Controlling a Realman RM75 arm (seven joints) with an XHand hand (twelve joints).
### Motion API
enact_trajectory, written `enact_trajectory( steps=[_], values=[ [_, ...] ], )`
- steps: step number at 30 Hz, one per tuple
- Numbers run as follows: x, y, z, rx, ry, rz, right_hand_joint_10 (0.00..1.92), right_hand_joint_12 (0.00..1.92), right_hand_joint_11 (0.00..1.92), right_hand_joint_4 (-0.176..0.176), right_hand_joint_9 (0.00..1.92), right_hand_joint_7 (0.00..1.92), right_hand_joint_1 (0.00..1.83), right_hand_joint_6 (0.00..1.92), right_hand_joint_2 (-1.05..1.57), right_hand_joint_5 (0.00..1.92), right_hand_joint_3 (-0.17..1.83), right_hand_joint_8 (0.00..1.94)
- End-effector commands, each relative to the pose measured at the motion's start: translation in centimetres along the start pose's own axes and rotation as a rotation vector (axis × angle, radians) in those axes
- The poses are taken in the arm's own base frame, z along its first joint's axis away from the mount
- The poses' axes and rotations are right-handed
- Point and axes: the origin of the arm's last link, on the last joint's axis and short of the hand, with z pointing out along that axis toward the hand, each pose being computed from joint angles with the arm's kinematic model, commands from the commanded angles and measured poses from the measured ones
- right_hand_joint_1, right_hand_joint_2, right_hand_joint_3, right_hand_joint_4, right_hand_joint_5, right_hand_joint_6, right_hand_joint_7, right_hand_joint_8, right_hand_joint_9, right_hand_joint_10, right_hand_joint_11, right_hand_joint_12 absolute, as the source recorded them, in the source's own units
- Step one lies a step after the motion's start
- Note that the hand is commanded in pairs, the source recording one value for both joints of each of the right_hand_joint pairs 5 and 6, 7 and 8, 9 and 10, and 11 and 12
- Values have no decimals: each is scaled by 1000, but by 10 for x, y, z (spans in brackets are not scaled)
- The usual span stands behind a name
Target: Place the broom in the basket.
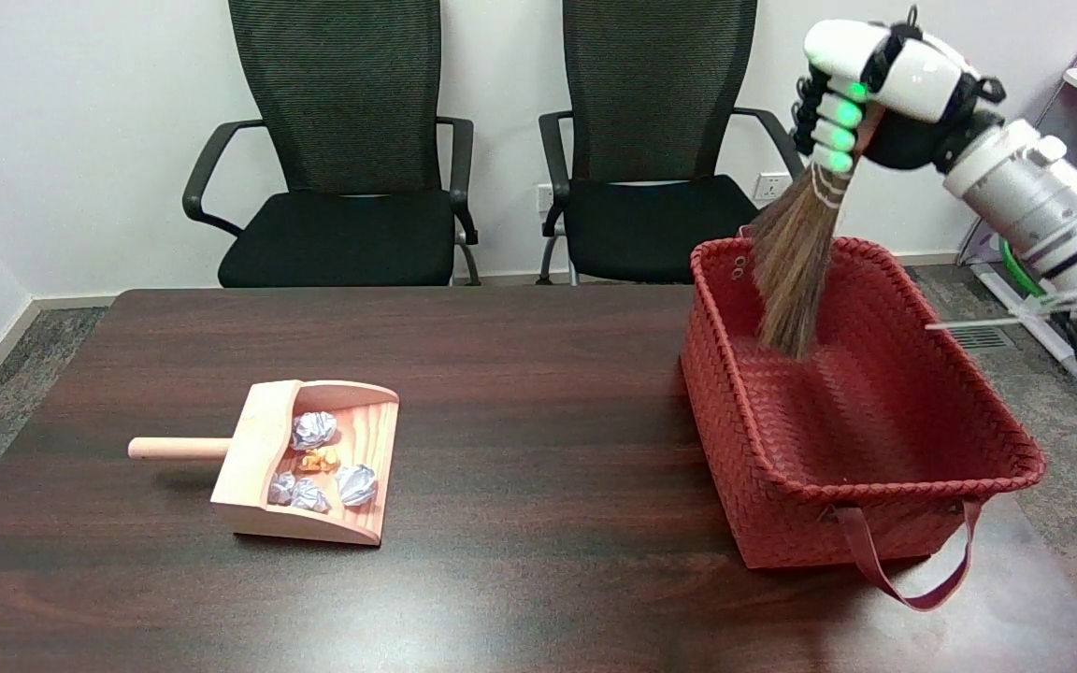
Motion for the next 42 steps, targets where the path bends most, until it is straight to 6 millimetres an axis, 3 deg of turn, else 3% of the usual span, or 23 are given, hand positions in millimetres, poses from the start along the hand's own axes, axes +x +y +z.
enact_trajectory(
  steps=[1,8,20,35,39,40,41,42],
  values=[
    [7,62,-63,-89,-53,22,1920,1920,1920,-5,1920,1920,965,1920,1571,1920,786,1920],
    [11,66,-71,-100,-77,-24,1920,1920,1920,-6,1920,1920,960,1920,1571,1920,736,1920],
    [-27,89,-61,-150,-199,-59,1920,1920,1920,-7,1920,1920,948,1920,1571,1920,800,1920],
    [-53,98,-51,-156,-229,-65,1920,1920,1920,10,1920,1920,945,1920,1571,1920,690,1920],
    [-56,103,-52,-159,-213,-56,1920,1920,1920,38,1920,1920,951,1920,1571,1920,698,1920],
    [-57,104,-52,-156,-209,-50,1920,1920,1920,61,1920,1920,954,1920,1571,1920,691,1920],
    [-57,104,-52,-153,-205,-47,1920,1920,1920,129,1920,1920,937,1920,1571,1920,701,1920],
    [-57,104,-52,-152,-205,-46,1920,1920,1920,170,1920,1920,954,1920,1571,1920,723,1920]
  ],
)
